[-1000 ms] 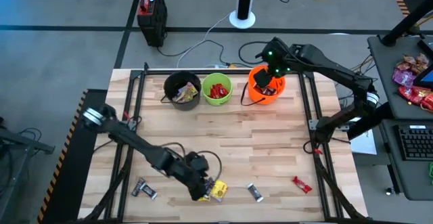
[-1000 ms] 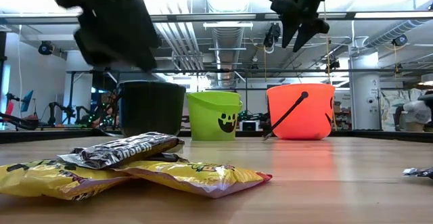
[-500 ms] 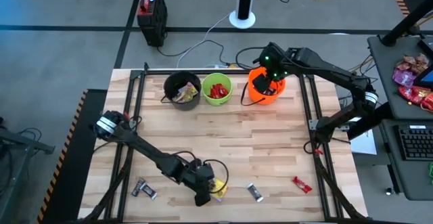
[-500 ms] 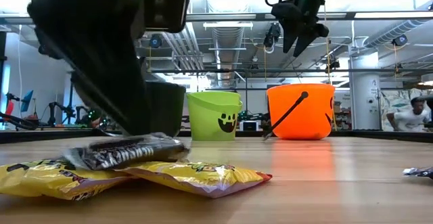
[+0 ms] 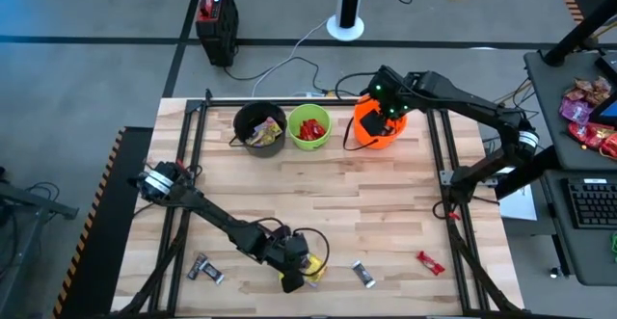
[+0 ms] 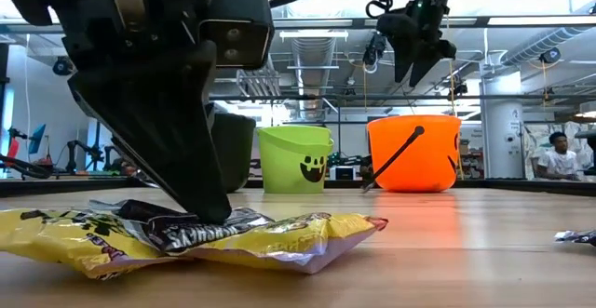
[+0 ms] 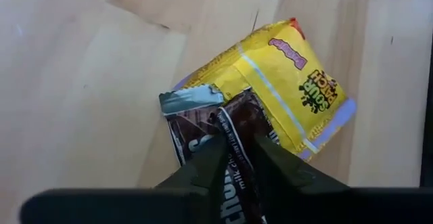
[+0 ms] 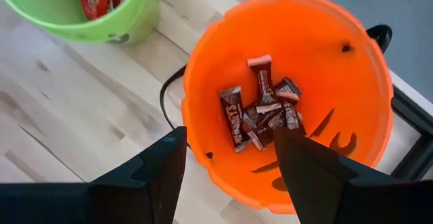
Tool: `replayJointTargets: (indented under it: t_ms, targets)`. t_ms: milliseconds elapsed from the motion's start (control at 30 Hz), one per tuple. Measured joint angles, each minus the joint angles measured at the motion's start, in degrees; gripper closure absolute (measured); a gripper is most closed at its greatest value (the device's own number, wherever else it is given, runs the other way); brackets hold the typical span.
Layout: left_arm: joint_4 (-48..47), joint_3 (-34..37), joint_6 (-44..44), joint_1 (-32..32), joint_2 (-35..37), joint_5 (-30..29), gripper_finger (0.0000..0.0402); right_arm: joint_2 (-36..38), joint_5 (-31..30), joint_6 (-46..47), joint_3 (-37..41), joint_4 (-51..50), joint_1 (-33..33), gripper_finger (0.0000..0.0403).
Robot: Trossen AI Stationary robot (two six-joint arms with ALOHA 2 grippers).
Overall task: Sort candy by brand, put in halloween buckets
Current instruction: Put the brown chocolate bar into the orange bucket
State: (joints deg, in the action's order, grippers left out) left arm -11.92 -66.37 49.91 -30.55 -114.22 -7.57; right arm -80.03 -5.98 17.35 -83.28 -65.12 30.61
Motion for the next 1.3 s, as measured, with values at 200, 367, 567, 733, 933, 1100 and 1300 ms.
replayJointTargets:
  t_ms: [200, 367, 567, 733, 933, 1100, 1300]
  targets:
    - [-2.7, 0.3, -2.9, 0.0, 2.5, -4.3, 0.0395, 0.0, 0.0, 0.0, 0.8, 0.1, 0.0, 0.0186]
    - [-4.8, 0.6, -4.4, 0.2, 4.7, -5.9, 0.0401, 0.0, 0.0, 0.0, 0.8, 0.1, 0.0, 0.0186]
    - [-8.9, 0.6, -4.5, 0.2, 9.0, -10.1, 0.0401, 0.0, 0.0, 0.0, 0.8, 0.1, 0.0, 0.0186]
    - [-13.3, 0.5, -4.5, 0.2, 13.6, -15.1, 0.0401, 0.0, 0.0, 0.0, 0.8, 0.1, 0.0, 0.0186]
    - [-15.2, 0.5, -1.7, 0.4, 16.0, -16.2, 0.0400, 0.0, 0.0, 0.2, 0.8, 0.2, 0.0, 0.0186]
    - [-15.0, 0.5, 12.6, 2.2, 12.5, -16.2, 0.0368, 0.0, 0.5, 0.3, 0.8, 0.3, -0.3, 0.0186]
    - [-13.7, 0.5, 27.5, 4.5, 9.1, -12.4, 0.0280, 0.0, 0.5, 0.6, 0.8, 1.4, -1.3, 0.0186]
